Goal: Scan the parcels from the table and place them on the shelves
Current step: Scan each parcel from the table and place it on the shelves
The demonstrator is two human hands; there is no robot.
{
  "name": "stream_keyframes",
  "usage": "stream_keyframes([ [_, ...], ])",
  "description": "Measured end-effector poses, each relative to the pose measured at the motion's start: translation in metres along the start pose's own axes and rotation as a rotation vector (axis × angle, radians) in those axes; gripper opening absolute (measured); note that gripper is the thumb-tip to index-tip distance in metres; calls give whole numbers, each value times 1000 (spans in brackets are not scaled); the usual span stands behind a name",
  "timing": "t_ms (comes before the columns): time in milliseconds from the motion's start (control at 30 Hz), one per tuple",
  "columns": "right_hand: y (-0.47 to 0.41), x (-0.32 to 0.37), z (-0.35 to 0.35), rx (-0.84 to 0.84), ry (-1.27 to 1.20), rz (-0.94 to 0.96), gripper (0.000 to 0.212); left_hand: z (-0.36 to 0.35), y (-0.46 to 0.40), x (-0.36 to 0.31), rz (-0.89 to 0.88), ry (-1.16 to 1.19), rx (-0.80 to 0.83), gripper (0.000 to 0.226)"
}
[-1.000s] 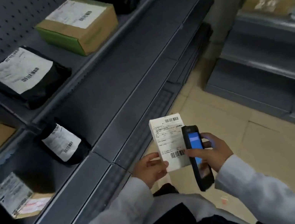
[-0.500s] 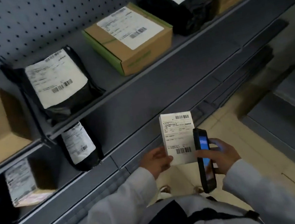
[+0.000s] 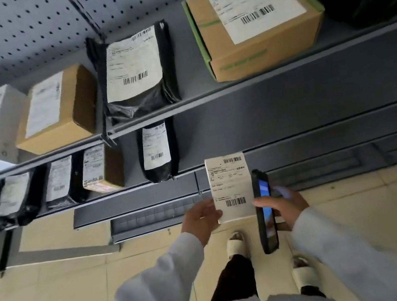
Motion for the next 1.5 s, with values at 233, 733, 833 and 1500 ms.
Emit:
stream_keyframes([
  [233,-33,38,-3,4,158,76,63,5,-39,-32,-47,167,-34,26],
  [733,-119,108,-45,-9,36,101,64,53,-128,-92,-148,-52,-189,37],
  [833,-127,105,-50,4,-1,106,63,58,-132,-89,-180,-98,-219,36],
  [1500,-86,81,-27,23,-84,186,49,58,-77,-84,-231,-137,-259,38],
])
Point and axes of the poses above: each hand's wrist, its own y-axis away from the middle knuckle, its own z-axis out of the back of the hand, x = y × z, the point moved 7 cm from there along -y, towards the middle knuckle, and after that the axes turned 4 degrees about x, right-handed, at the moved point
